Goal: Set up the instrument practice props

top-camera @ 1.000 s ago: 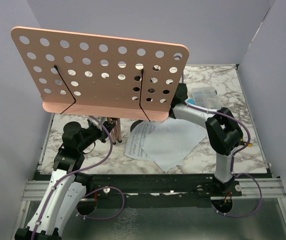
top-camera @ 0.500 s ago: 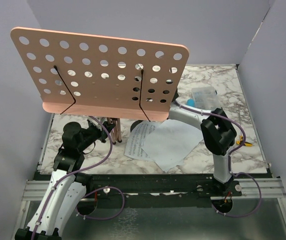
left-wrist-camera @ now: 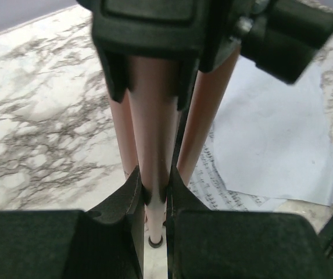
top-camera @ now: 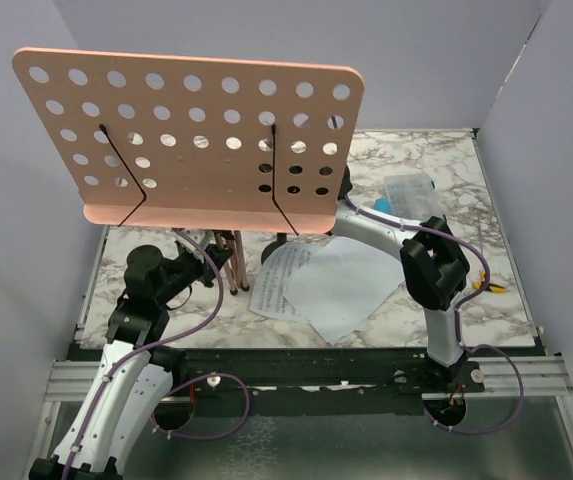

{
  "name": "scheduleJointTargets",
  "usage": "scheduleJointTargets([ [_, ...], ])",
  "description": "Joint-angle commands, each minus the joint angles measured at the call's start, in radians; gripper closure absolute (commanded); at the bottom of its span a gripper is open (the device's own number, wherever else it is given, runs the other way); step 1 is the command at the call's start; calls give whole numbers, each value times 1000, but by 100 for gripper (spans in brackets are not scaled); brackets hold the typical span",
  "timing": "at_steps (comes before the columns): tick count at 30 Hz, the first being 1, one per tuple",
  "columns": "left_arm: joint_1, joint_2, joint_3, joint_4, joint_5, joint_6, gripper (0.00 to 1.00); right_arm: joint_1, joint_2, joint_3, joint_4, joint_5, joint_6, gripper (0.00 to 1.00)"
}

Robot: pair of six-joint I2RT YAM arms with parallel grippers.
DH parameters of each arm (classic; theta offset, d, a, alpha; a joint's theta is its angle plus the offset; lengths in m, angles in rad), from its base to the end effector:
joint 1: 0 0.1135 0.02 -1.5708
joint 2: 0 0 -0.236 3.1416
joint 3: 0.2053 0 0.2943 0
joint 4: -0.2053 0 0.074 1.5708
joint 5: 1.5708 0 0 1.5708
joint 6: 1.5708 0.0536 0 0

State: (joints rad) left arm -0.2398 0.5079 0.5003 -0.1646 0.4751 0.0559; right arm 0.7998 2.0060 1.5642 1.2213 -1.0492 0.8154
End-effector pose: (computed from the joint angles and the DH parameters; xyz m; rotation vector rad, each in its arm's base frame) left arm 0.2100 -0.0766 0.2652 0.5998 1.6494 -0.5475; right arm 0.2992 0.3747 0.3293 -1.1558 0.8480 1.7871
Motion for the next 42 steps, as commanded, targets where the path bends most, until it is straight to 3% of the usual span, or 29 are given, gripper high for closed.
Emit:
scheduleJointTargets([
  [1,-7,-25,6,48,26,-105,100,9,22,47,-56,-2,11,97],
  [22,-7,-14,67,-12,-213,-89,100,9,-110,75,-172,92,-139,99],
  [30,-8,17,112,-46,-290,-66,100,10,-172,107,-301,168,-260,99],
  [42,-8,104,153,-24,-555,-60,100,8,-136,232,-370,196,-387,99],
])
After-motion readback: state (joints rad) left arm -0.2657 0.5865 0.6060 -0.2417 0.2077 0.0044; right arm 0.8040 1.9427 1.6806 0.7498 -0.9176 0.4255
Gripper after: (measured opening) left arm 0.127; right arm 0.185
